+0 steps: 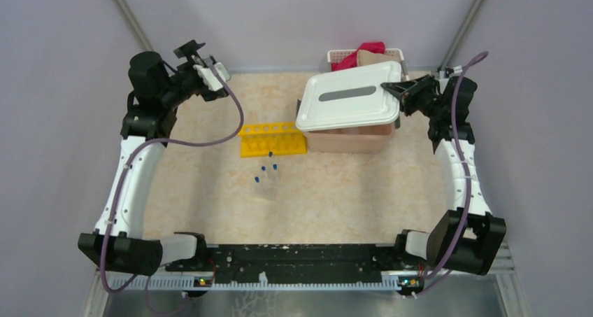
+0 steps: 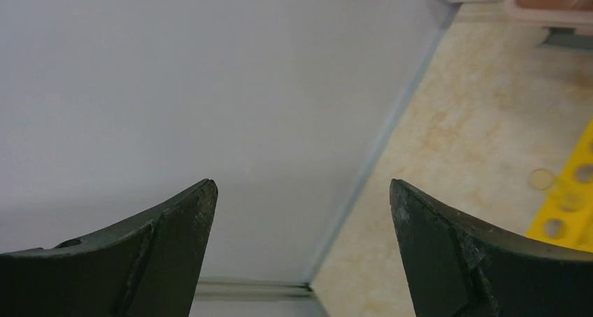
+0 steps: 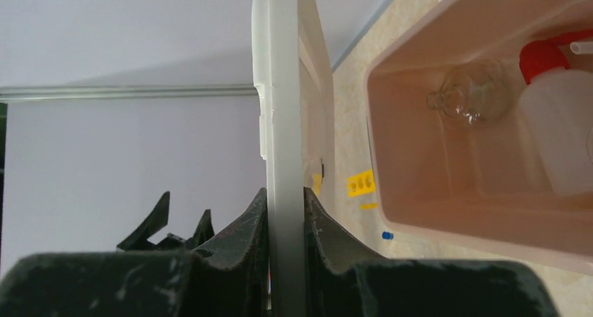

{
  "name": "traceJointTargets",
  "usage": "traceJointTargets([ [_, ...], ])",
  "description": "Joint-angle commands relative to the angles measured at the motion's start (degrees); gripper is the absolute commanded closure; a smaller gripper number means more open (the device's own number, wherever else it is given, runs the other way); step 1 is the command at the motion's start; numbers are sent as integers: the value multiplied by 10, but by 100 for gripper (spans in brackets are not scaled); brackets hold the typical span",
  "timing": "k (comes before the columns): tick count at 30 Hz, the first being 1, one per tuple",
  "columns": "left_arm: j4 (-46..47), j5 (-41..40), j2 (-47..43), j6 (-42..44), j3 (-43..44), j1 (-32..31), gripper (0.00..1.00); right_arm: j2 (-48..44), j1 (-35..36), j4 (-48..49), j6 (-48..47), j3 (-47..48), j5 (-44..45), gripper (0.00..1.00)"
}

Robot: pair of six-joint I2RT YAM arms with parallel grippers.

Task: Organize the chemistry lab equipment

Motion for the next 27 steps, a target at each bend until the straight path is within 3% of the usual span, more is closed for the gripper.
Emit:
traceJointTargets([
  [1,-126,16,44,-219,62,-5,1,-2,-6,-2,-46,10,-39,97],
  [11,-155,50,89,-384,101,-9,1,62,-7,16,-98,10,-37,92],
  [21,-172,46,77,-401,69,-10,1,123,-7,92,-100,11,-59,85],
  [27,-171,50,70,-401,61,-10,1,141,-8,-9,-200,36,-8,75],
])
